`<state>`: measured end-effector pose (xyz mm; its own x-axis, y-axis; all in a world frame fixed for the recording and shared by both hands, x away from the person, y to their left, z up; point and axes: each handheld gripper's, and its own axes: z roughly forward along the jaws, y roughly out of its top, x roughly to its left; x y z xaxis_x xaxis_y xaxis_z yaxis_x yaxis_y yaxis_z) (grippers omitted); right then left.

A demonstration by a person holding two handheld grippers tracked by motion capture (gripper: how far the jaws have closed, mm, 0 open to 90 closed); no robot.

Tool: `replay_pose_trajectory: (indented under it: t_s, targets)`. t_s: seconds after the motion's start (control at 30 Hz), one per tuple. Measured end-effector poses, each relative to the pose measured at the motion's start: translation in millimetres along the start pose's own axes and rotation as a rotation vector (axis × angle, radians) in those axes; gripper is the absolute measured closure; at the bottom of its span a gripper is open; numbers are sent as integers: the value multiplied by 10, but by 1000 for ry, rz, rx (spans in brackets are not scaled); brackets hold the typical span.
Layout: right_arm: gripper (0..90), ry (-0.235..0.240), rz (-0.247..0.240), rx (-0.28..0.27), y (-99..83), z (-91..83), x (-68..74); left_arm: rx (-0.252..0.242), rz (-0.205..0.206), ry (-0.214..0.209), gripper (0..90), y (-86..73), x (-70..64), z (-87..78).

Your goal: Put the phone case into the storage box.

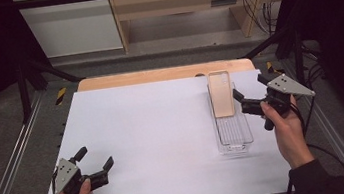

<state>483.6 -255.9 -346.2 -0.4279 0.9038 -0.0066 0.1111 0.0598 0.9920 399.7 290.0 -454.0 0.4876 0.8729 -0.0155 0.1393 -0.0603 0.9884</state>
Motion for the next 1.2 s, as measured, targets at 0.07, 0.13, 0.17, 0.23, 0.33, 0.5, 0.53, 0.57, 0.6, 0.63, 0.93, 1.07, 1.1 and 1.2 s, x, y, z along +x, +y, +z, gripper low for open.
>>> replay_pose_trajectory:
  t_s: [0.07,0.13,0.17,0.23,0.33,0.5,0.53,0.57,0.6,0.63,0.93,1.07,1.1,1.2]
  targets:
    - [27,2,-6,1,-10,-20,2,-12,6,-7,13,14,-3,-18]
    - [27,9,-3,4,-23,-41,5,-13,5,-8,12,13,0,-25]
    - [27,10,-7,4,-30,-49,2,-13,4,-8,12,13,2,-26]
    - [27,15,-3,4,-42,-74,-2,-13,3,-11,12,12,7,-28]
    - [26,17,-4,6,-60,-105,-11,-11,3,-14,12,10,5,-26]
    - [22,13,5,8,-93,-181,-47,-10,5,-20,12,9,-7,-21]
    - [21,12,6,6,-98,-191,-53,-9,5,-21,12,9,-10,-20]
    - [20,12,8,8,-105,-208,-61,-9,6,-21,11,10,-11,-20]
    - [20,11,5,8,-109,-218,-68,-9,6,-22,11,9,-12,-20]
    - [19,10,9,8,-116,-235,-75,-9,9,-23,12,10,-11,-19]
    - [20,3,10,13,-189,-338,-129,-14,8,-26,12,13,-19,-27]
    - [20,0,-1,10,-235,-375,-142,-18,11,-35,12,17,-33,-31]
    - [20,-3,-5,6,-249,-385,-148,-17,13,-37,12,18,-38,-30]
    - [20,-6,-4,-5,-288,-413,-157,-17,16,-44,12,20,-56,-31]
